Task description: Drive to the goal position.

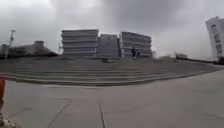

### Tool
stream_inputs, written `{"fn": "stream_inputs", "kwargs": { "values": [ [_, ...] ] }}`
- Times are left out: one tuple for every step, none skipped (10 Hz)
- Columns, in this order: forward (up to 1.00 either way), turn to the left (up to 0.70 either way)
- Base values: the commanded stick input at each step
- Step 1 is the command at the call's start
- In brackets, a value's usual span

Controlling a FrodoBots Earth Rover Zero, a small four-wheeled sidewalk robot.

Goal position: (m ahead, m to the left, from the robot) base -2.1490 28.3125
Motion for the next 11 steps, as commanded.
{"fn": "stream_inputs", "kwargs": {
  "values": [
    [0.0,0.7],
    [0.0,0.7],
    [0.0,0.7],
    [0.0,0.7],
    [0.0,0.7],
    [0.0,0.7],
    [0.0,0.7],
    [0.0,0.7],
    [0.0,0.7],
    [0.0,0.7],
    [0.0,0.7]
  ]
}}
